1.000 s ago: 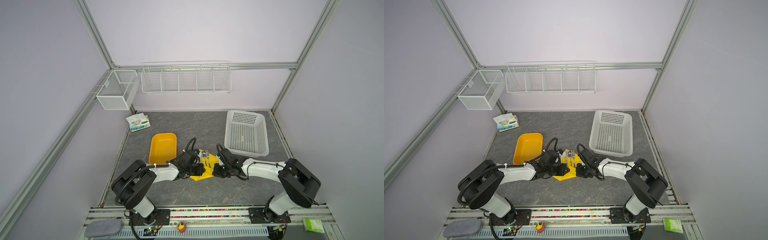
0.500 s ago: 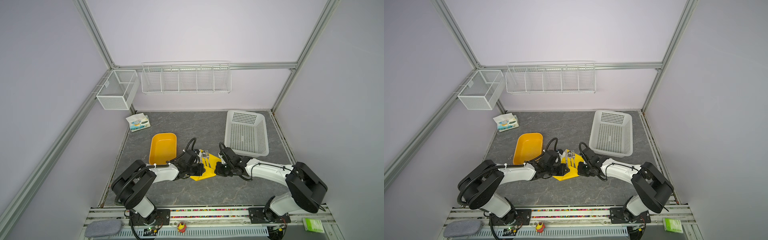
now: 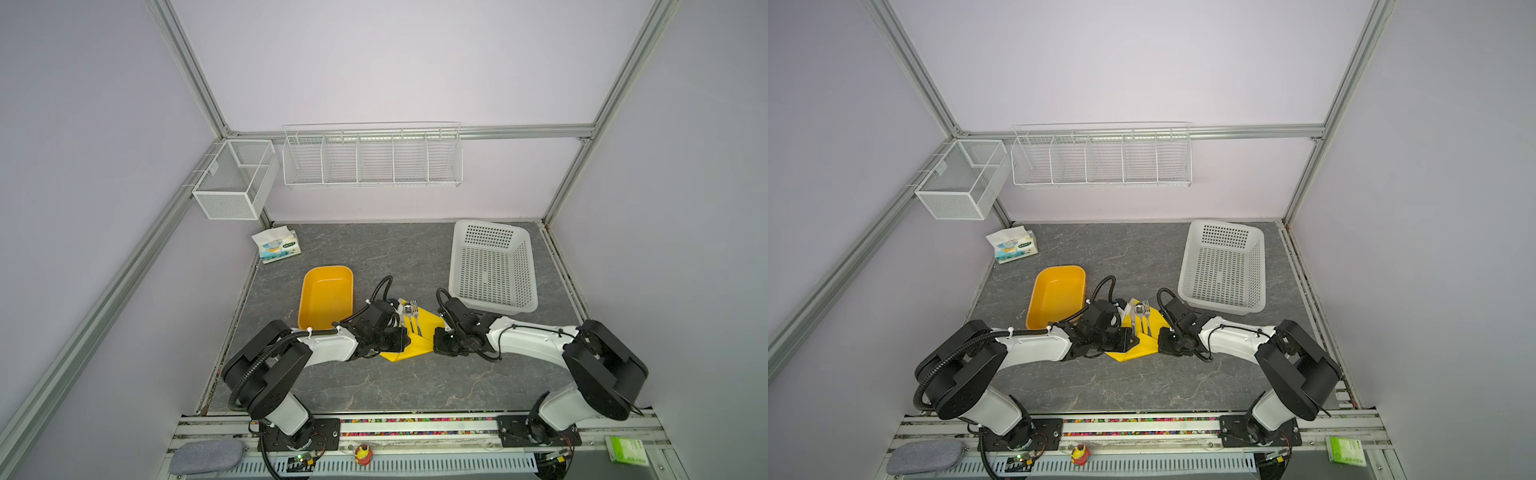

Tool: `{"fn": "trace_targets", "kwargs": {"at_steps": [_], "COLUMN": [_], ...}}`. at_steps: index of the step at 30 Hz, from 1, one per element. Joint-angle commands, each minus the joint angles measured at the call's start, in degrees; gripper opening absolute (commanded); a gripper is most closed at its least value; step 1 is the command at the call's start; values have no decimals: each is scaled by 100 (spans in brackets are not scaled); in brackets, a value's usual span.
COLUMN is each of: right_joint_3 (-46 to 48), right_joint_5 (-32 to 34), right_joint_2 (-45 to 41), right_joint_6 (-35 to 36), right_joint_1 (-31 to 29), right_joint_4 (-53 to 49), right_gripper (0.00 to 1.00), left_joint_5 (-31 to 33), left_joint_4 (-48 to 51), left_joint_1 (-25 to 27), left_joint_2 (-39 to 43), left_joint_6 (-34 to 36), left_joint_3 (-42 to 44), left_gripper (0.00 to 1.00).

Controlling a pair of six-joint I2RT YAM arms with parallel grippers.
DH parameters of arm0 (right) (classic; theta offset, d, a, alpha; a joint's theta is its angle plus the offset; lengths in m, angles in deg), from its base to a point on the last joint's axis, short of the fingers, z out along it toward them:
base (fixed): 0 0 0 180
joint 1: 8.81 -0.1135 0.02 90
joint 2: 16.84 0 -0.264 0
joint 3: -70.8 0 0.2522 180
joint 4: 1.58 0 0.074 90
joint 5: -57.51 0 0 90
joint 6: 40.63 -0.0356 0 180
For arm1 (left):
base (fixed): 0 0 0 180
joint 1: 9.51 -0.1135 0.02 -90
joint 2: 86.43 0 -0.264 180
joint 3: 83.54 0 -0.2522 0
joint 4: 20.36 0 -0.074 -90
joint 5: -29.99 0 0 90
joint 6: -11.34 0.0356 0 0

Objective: Place the utensils on the paper napkin and roll it up

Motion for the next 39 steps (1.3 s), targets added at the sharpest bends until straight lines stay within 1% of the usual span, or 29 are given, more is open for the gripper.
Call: {"fn": "trace_targets", "kwargs": {"at_steps": [1,9,19,24,27,29,32,36,39], "right_joint_3": [78,186,196,180,164,85,-175,-494,-545], "right_joint_5": [208,168,588,478,168,-218,-414,-349,-259], "right_joint_2": [-138,-81,-380,-891,-1114,-946,-545,-149,67], "right_joint_6": [76,89,195,388,516,565,600,602,571], "right_joint_1": [169,357,361,303,216,185,4,-256,-299], "right_joint_4": [-376,-441,-887,-684,-333,-159,-89,-165,-205], "right_gripper": [12,12,12,14,15,15,14,14,13], "left_joint_5": [89,79,74,60,48,40,29,18,34], "left_joint_4": [151,141,141,121,82,70,50,69,70], "left_joint_1": [-36,-36,-36,-36,-36,-36,-37,-36,-36], "left_joint_2": [81,56,67,56,48,29,8,17,47], "left_joint_6": [121,113,132,128,114,108,107,88,86], "left_joint_3": [37,31,33,41,59,52,37,48,67], "left_gripper": [3,3,3,3,3,3,3,4,4]}}
